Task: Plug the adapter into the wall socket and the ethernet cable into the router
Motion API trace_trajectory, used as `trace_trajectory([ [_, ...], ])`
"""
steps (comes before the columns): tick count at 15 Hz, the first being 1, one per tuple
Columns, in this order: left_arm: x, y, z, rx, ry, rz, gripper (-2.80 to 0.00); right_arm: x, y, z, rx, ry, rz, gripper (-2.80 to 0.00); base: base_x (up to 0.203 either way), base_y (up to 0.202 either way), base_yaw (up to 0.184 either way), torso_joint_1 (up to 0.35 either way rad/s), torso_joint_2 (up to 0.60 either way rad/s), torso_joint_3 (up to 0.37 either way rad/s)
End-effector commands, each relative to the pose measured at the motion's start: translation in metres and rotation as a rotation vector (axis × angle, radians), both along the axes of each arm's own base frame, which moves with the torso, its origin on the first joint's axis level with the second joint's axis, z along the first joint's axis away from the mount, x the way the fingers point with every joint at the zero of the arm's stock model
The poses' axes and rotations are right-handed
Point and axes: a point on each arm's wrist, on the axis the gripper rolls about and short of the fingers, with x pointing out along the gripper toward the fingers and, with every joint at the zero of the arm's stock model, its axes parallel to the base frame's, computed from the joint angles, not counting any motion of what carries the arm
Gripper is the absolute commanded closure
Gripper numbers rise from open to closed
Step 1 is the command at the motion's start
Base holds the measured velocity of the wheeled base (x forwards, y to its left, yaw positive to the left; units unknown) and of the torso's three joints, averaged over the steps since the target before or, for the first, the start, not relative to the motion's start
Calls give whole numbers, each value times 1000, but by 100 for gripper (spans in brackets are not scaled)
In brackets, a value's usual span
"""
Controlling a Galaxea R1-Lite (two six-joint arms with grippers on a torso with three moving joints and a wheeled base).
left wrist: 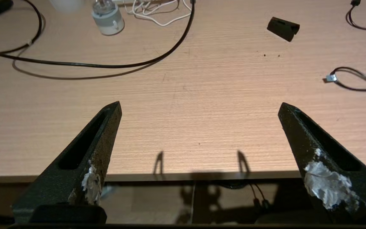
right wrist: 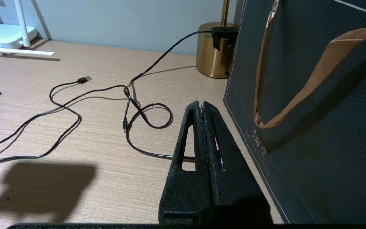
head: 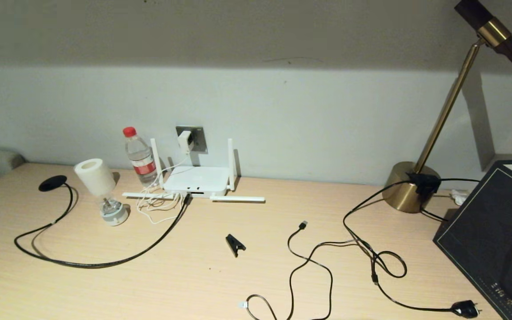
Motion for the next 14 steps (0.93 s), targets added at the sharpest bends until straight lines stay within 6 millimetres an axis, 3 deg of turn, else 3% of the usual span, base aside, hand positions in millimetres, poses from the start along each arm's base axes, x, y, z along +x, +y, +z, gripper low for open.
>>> trace_trajectory([
  [1, -10, 0, -20, 23, -93, -3, -280, 3, 0, -10, -1, 36, 0, 0, 0, 0, 0, 0, 0, 0],
  [3, -9, 0, -22, -65, -72, 10, -280, 3, 0, -10, -1, 36, 0, 0, 0, 0, 0, 0, 0, 0],
  [14, -9, 0, -22, -82, -73, 36, -280, 3, 0, -10, -1, 35, 0, 0, 0, 0, 0, 0, 0, 0],
])
